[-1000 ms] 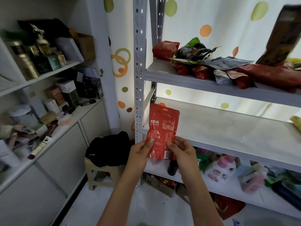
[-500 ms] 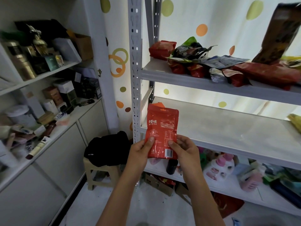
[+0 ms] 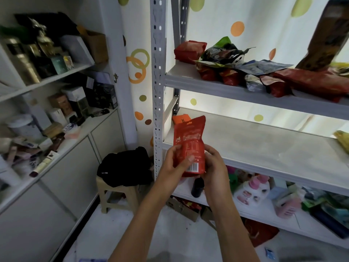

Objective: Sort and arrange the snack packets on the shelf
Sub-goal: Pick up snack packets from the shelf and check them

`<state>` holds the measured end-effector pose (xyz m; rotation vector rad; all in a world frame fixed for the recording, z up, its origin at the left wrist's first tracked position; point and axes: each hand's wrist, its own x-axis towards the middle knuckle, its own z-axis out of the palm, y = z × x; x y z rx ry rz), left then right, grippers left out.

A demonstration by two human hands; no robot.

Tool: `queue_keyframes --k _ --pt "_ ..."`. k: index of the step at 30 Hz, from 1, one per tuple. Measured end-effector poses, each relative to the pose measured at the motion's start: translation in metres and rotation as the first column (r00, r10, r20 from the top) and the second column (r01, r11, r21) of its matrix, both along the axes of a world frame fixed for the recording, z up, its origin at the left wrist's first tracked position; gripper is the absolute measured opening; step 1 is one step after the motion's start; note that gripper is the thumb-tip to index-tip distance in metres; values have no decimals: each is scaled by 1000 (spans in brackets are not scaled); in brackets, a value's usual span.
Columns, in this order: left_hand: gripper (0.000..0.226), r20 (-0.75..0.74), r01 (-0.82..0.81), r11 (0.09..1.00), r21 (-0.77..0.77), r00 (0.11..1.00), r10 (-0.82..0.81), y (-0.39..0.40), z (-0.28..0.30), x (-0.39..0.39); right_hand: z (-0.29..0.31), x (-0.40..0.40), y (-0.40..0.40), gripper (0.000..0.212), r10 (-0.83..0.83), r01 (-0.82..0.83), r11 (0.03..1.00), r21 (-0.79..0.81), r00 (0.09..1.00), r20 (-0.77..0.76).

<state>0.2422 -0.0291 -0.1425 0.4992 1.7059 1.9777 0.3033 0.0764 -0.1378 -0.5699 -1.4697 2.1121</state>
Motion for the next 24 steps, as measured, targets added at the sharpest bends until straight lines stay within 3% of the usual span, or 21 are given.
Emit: queue_keyframes --k 3,5,8,14,17,21,24 --pt "71 -77 81 990 -112 993 -90 2 -4 1 1 1 0 33 53 -56 995 80 998 36" --pt "51 -105 85 989 -124 990 -98 2 -4 0 -1 1 1 29 62 -68 989 128 997 56" --pt "25 -94 19 990 -141 995 -32 -4 -2 -9 2 -1 2 41 97 -108 972 207 993 64" --pt "39 -55 -65 981 -184 997 56 -15 6 -21 13 -12 -1 62 160 -163 956 242 987 33" --pt "29 -81 -76 992 -102 994 68 -17 23 -25 31 -19 6 51 204 -194 943 270 979 -11" --pt "30 -146 -136 989 -57 981 126 -15 61 -48 57 -33 18 50 217 -174 897 406 974 -60" --pt "27 -197 -236 972 -21 954 228 -3 86 -77 82 -53 31 56 200 -160 807 568 980 -8"
